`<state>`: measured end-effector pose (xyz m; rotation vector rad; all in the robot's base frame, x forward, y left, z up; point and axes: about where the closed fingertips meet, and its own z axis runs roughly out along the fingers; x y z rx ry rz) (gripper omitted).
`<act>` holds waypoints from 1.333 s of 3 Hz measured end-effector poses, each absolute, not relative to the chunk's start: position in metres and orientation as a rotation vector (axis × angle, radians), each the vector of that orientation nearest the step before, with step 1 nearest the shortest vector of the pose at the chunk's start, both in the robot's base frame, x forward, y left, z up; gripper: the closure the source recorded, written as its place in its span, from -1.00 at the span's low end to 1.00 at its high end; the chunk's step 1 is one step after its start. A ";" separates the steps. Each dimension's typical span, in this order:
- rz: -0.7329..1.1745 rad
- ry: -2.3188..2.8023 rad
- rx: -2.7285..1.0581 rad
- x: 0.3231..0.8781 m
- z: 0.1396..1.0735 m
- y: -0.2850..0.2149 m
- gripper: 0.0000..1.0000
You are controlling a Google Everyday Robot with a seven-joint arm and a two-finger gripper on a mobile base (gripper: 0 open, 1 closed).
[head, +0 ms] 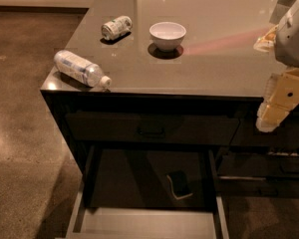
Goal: Pick sponge from middle drawer and place on counter
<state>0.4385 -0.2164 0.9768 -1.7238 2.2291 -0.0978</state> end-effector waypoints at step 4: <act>0.207 2.384 -1.364 0.406 0.774 -0.213 -1.00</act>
Offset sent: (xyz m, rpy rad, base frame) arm 0.0214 -0.0049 -0.1450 0.2056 0.0840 -0.2354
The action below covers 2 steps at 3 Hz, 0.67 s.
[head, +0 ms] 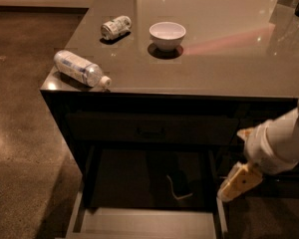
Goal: Pick sponge from middle drawer and place on counter
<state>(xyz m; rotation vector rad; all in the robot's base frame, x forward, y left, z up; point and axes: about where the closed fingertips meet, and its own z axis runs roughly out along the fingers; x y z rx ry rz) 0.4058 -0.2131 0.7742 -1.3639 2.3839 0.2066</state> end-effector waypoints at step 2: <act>0.273 2.380 -1.236 0.422 0.734 -0.211 -1.00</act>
Offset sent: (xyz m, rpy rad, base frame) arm 0.0450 0.0043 -0.0888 0.2432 0.0295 -0.1506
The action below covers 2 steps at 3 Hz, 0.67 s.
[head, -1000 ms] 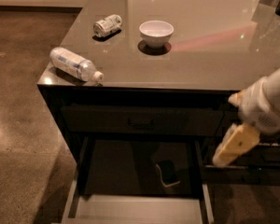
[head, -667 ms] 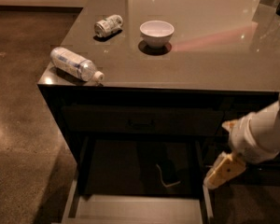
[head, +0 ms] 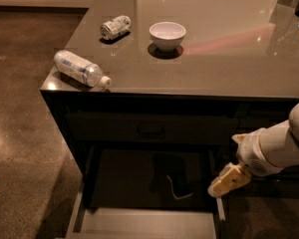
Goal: Pick sponge from middle drawer and place on counter
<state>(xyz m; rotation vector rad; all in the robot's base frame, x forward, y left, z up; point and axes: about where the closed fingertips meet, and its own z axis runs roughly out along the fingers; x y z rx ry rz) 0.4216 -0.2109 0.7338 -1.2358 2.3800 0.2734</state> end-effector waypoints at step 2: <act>0.519 2.164 -1.022 0.432 0.651 -0.172 -1.00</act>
Offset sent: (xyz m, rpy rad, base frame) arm 0.0336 0.0565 -0.1334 0.5034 -0.4250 0.1442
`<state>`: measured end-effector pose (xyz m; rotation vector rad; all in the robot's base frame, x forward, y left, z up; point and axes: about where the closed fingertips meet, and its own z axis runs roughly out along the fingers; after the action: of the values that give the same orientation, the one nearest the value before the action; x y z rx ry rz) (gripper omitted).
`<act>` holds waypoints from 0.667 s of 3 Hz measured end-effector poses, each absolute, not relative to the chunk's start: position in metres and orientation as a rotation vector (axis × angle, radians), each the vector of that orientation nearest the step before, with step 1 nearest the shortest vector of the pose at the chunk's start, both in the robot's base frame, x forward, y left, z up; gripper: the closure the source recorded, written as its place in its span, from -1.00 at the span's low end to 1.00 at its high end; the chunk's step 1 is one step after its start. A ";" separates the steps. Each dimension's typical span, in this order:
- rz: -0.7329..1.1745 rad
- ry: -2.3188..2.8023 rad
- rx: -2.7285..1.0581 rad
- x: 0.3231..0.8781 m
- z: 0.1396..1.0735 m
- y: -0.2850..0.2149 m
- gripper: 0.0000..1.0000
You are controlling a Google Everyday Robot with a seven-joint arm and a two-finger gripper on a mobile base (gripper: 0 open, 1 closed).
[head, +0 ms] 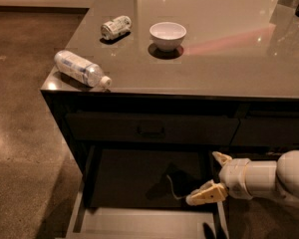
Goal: Pick sponge from middle drawer and place on counter
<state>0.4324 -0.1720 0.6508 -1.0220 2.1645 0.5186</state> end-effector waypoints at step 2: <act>0.576 2.063 -1.037 0.431 0.626 -0.159 -1.00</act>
Offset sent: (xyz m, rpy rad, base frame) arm 0.0008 0.0100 -0.0195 0.0638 -0.0566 0.0290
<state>0.4309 -0.1589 0.6263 -1.0374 2.0633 0.5756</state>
